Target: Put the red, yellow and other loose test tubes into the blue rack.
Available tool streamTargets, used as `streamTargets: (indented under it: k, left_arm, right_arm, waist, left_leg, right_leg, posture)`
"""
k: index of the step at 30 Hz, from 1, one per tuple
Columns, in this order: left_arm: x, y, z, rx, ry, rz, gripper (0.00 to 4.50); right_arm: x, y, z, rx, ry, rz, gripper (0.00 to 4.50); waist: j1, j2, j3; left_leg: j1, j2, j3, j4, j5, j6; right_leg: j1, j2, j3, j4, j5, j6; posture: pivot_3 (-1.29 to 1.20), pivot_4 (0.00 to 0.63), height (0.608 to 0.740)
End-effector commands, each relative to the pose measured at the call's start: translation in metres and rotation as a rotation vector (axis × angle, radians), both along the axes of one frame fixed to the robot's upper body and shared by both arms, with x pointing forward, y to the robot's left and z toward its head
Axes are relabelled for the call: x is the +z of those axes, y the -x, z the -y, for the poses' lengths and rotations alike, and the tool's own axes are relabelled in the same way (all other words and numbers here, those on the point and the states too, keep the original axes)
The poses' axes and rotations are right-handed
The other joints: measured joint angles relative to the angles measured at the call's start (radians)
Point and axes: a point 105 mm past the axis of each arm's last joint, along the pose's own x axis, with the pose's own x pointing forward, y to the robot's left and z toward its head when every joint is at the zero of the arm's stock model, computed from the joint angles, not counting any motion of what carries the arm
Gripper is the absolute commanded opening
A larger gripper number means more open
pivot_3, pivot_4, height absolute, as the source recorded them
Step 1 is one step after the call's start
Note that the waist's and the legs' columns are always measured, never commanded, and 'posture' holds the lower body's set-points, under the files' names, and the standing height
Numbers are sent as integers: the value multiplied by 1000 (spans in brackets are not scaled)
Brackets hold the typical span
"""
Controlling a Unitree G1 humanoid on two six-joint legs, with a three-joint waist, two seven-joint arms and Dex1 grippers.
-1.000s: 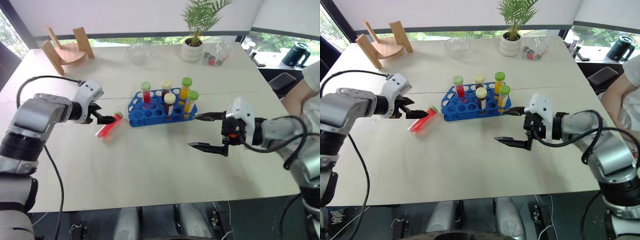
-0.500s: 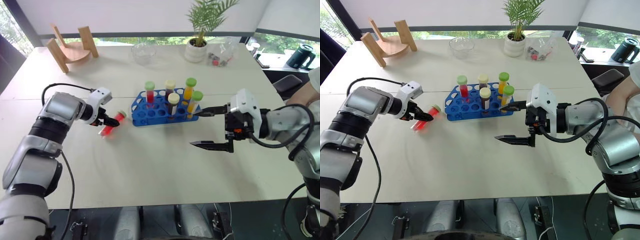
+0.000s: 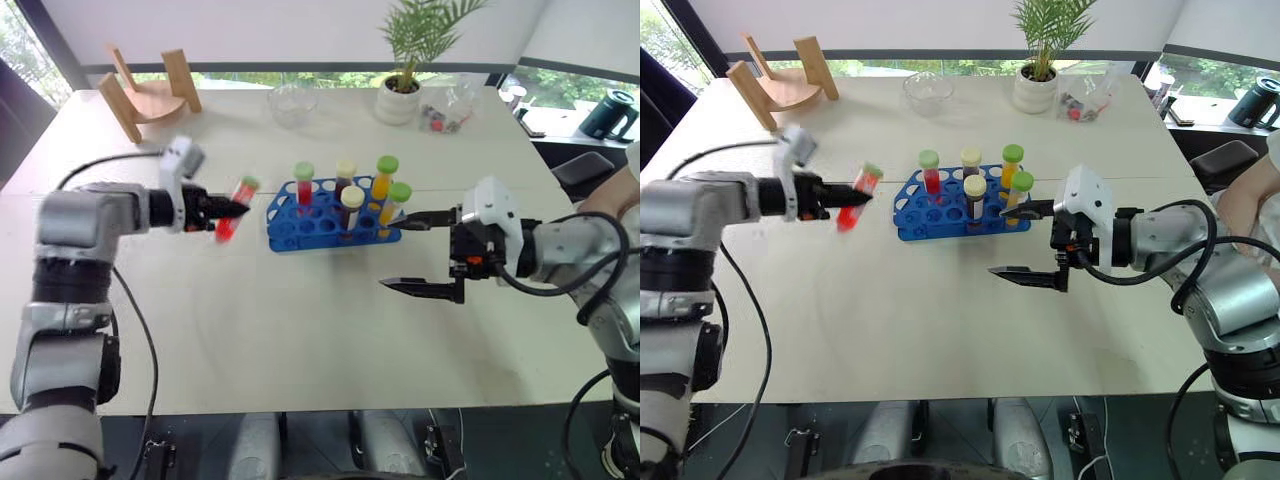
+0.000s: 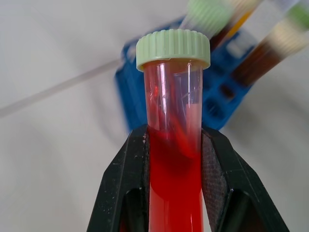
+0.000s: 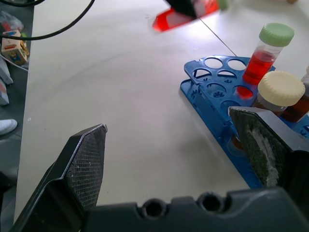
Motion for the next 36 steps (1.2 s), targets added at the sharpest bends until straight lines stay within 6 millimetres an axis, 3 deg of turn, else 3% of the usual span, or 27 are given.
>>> streamTargets:
  k: [1, 6, 14, 25, 36]
  left_arm:
    - [27, 15, 18, -17, 158, 244, 825]
    - [4, 16, 55, -32, 230, 391, 825]
    - [-42, -20, 89, 96, 199, 502, 825]
    - [-67, -35, 96, 99, 166, 508, 825]
    - [-87, -34, 96, 97, 130, 512, 825]
  right_arm:
    - [13, 1, -2, -20, -42, 59, 4500]
    - [16, -3, -3, -52, -67, 71, 4500]
    - [16, 2, -3, -71, -64, 74, 4500]
    - [16, 6, -3, -99, -78, 74, 4500]
    - [17, 7, -5, -102, -81, 74, 4500]
  waist:
    - [3, 0, 0]
    - [1, 0, 0]
    - [3, 2, -1]
    - [0, 2, -1]
    - [-1, 2, -1]
  left_leg:
    - [0, 0, 0, 1, 0, 0]
    - [1, -1, 0, 8, 0, 0]
    - [2, -1, -1, 10, -1, 3]
    - [1, -1, -1, 10, -3, 5]
    - [2, -1, -1, 10, -3, 5]
  right_leg:
    - [1, 0, 0, 0, 0, 0]
    - [5, 0, 0, 0, 2, 3]
    - [8, 2, 0, -1, 2, 3]
    - [7, 2, 0, -3, 3, 4]
    - [8, 2, 0, -3, 3, 4]
  posture:
    - [0, 150, 740]
    - [0, 150, 740]
    - [0, 150, 740]
    - [0, 150, 740]
    - [0, 150, 740]
